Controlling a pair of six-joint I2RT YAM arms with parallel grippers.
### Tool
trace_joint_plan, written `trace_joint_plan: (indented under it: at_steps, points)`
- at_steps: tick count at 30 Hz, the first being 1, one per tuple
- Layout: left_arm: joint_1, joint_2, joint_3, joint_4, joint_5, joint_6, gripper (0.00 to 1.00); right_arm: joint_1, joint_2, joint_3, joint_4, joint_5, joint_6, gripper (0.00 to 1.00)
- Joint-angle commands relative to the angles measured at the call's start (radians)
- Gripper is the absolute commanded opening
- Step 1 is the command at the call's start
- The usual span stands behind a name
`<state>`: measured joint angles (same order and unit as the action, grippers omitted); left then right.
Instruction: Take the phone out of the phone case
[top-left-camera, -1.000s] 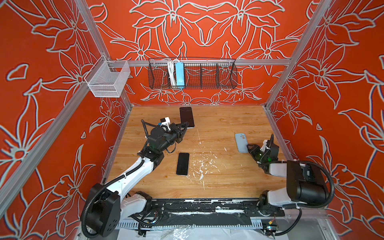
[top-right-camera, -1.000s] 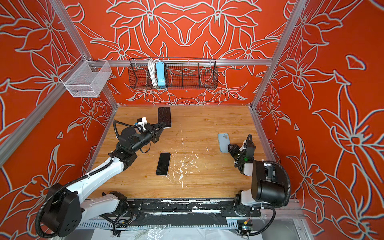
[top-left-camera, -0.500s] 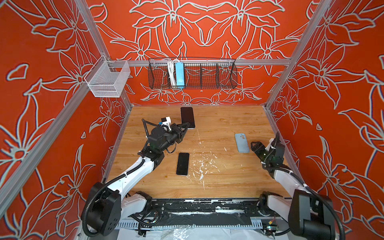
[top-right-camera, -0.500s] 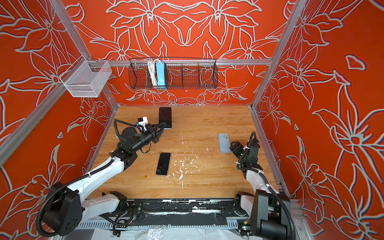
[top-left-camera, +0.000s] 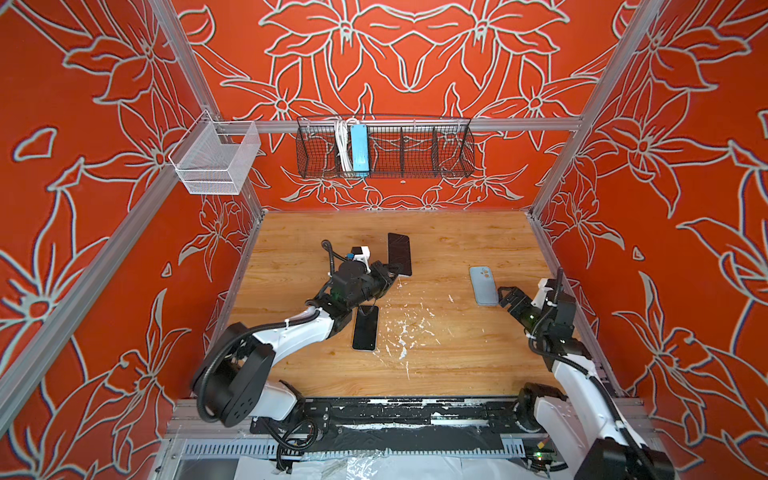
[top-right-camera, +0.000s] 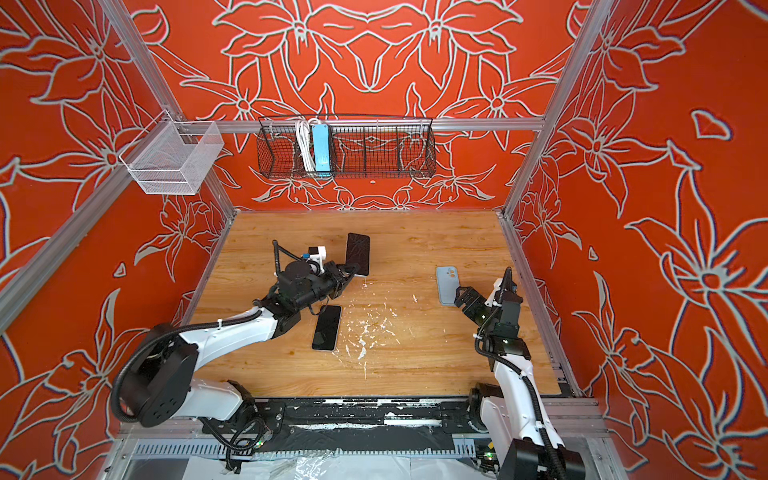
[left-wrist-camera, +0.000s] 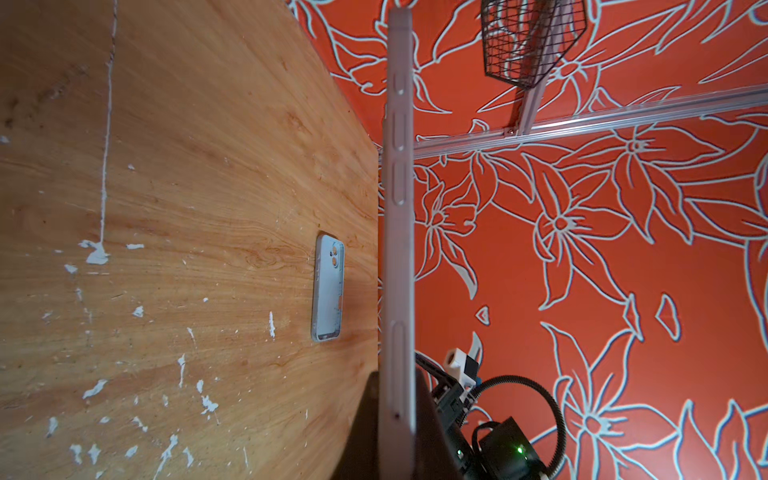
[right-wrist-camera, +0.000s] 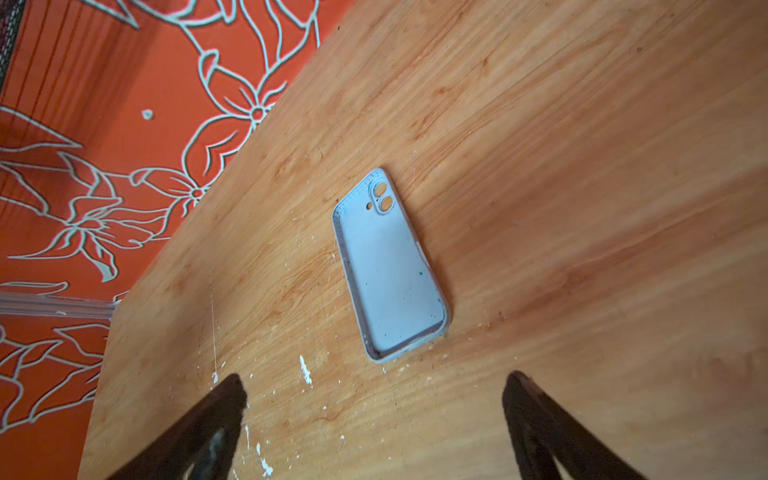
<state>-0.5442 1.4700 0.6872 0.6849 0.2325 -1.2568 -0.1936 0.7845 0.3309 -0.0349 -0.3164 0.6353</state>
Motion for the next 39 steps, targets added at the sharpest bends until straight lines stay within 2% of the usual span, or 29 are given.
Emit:
trace_joint_plan:
  at_steps: [1,4,10,19,24,39]
  points:
    - [-0.007,0.066,0.031,0.184,-0.045,0.000,0.00,0.009,-0.049,-0.046,-0.063,-0.024,0.021,0.98]
    - [-0.030,0.118,0.045,0.205,-0.060,0.025,0.00,0.011,-0.107,-0.074,-0.105,-0.015,0.020,0.98]
    - [-0.084,0.151,0.082,0.116,-0.102,0.092,0.00,0.011,-0.181,-0.126,-0.125,-0.004,0.032,0.98]
    - [-0.115,0.263,0.075,0.178,-0.105,0.085,0.00,0.011,-0.181,-0.161,-0.102,-0.016,0.036,0.98]
    - [-0.125,0.348,0.067,0.296,-0.110,0.048,0.00,0.011,-0.189,-0.171,-0.099,-0.016,0.037,0.98]
    - [-0.163,0.488,0.092,0.358,-0.118,-0.002,0.00,0.010,-0.194,-0.184,-0.091,-0.016,0.045,0.98]
